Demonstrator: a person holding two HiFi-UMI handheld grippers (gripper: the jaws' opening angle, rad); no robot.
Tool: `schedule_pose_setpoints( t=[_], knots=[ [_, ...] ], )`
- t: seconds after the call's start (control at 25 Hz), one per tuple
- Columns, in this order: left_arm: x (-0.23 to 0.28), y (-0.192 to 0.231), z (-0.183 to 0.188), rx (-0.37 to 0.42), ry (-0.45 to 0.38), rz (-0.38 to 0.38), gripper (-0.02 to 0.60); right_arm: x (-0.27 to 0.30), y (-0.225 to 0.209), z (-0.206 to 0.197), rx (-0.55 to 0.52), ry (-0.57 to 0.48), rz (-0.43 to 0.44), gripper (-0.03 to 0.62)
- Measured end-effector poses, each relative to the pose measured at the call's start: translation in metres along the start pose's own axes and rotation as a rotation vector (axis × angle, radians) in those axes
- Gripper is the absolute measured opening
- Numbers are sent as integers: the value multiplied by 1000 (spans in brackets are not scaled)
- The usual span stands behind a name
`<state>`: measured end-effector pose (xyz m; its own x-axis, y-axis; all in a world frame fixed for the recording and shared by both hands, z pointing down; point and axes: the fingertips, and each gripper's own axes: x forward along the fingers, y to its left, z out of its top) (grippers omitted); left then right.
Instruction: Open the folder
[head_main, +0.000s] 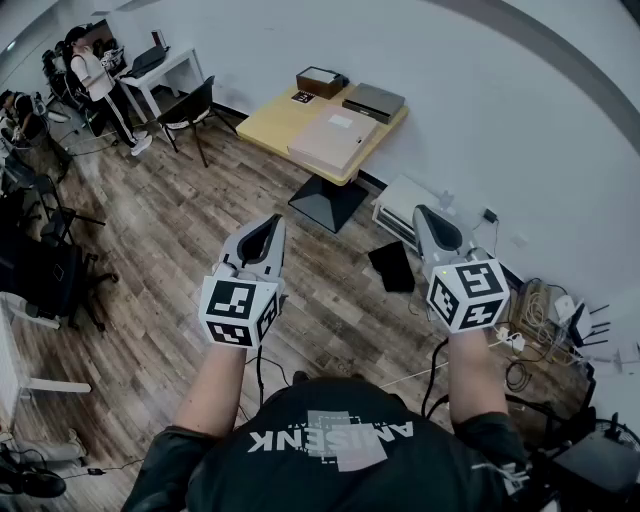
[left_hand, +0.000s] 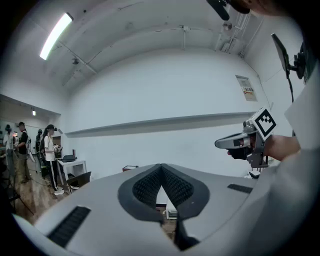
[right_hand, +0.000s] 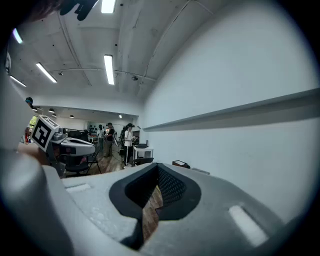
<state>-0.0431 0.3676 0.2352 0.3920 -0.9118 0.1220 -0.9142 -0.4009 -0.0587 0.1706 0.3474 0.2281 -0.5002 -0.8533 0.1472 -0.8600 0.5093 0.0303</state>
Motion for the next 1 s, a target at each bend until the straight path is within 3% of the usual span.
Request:
schedule_pose_setpoints(
  t=[0.28,0.68,1.0],
  knots=[
    [-11,8,-4,-39,-5,16,0,-4,10,-4,9,9,-7,5],
    [-20,15,-13,-30,-1,22,0,-2,24,-9,1,22,4,5],
    [-33,51,-15,-59,-33,5,0,18,55,-5,-10,25,-7,5]
  ],
)
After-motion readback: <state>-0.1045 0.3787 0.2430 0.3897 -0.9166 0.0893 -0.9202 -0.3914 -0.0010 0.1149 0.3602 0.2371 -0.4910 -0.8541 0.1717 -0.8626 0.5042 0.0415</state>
